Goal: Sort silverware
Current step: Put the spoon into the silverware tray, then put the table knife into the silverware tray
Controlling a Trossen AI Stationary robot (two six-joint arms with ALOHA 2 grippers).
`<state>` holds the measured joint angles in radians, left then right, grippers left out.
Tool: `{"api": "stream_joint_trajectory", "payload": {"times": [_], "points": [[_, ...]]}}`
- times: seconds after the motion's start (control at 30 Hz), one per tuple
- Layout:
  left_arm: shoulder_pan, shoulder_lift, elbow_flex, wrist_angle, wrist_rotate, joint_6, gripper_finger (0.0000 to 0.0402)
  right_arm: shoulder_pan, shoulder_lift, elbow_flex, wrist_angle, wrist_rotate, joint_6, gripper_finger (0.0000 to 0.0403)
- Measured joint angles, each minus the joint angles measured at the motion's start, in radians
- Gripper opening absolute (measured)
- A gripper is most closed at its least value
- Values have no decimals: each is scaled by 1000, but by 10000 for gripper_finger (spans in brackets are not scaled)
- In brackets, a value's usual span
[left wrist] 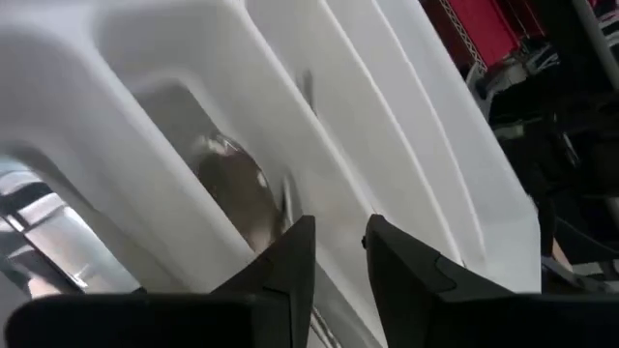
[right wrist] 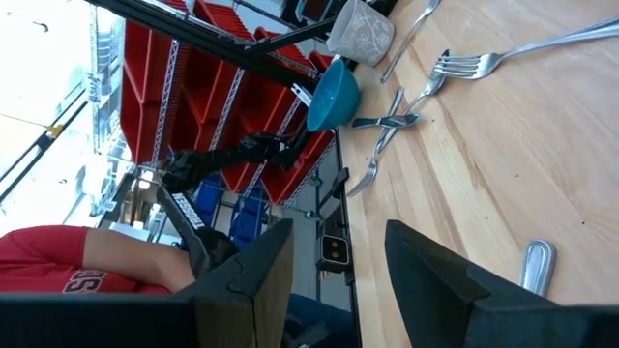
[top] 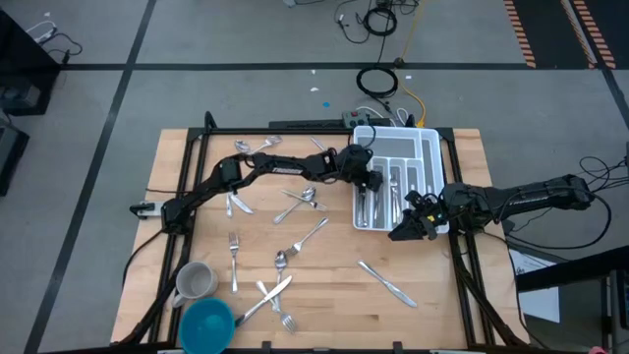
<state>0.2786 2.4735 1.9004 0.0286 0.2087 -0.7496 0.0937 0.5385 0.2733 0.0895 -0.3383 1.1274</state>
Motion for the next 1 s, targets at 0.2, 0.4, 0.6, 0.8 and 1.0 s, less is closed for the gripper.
{"api": "stream_joint_trajectory", "payload": {"times": [0.2,0.4,0.6,0.8,1.0], "points": [[36,1,113,-34,189,1,101,0,1,0,-88,-2,-51,155],[35,-9,286,-51,470,25,100,16,35,0,-251,-13,-55,155],[20,-155,351,-130,648,97,100,130,118,0,-200,11,-146,155],[7,-418,355,-459,612,388,100,307,305,0,-135,194,-107,155],[-44,-644,354,-821,353,643,100,469,556,34,-70,263,38,155]]}}
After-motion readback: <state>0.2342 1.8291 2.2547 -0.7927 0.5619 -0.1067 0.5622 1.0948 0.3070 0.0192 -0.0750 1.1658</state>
